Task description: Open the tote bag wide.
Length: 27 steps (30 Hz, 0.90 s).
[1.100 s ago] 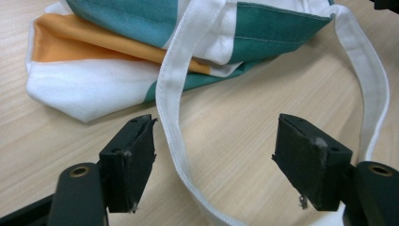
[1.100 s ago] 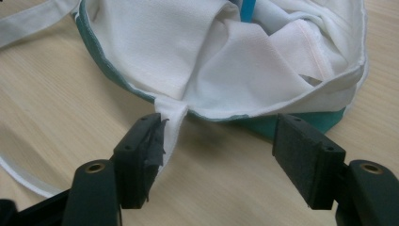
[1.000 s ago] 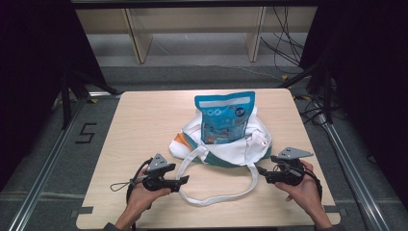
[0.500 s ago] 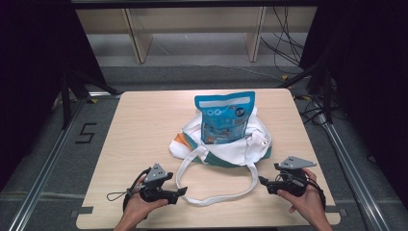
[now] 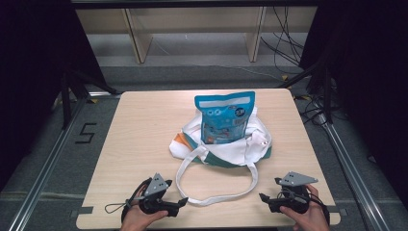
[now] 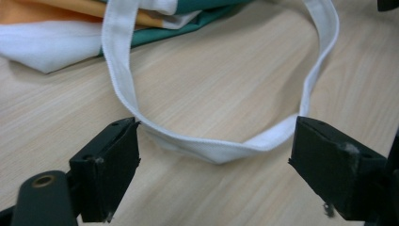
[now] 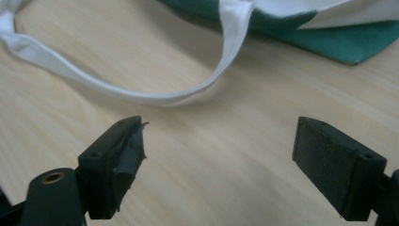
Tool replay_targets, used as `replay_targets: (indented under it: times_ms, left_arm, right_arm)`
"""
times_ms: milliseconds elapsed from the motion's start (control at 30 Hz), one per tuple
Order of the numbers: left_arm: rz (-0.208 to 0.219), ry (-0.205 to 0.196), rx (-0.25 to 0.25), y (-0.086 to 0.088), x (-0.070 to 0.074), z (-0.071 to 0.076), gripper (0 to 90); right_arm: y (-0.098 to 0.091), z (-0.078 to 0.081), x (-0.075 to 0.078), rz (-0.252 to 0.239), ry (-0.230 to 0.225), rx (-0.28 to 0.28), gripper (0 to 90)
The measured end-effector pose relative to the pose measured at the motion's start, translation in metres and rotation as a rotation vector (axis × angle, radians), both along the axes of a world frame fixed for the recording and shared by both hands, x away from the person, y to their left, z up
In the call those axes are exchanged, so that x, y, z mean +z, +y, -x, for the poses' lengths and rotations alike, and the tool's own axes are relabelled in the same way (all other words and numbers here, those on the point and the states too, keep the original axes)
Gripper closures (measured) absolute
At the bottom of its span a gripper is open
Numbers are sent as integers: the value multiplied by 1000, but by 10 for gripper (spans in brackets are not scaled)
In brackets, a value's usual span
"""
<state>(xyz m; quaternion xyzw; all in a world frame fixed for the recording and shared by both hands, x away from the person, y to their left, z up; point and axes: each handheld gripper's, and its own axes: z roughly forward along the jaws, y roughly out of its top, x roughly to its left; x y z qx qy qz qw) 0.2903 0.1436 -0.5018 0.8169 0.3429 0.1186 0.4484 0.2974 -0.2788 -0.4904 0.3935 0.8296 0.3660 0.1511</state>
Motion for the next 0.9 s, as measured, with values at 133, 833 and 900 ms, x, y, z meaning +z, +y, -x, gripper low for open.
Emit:
replay_targets:
  times_ms: [133,833,900]
  left_arm:
    - [-15,1,-22,-4,-1,11,152]
    - [-135,0,-66,-7,-5,18,154]
    - [-133,1,-62,-6,-5,18,154]
  right_arm:
    - [-1,9,-1,3,-10,4,172]
    - [-2,20,-9,41,29,35,173]
    - [-2,20,-9,41,29,35,174]
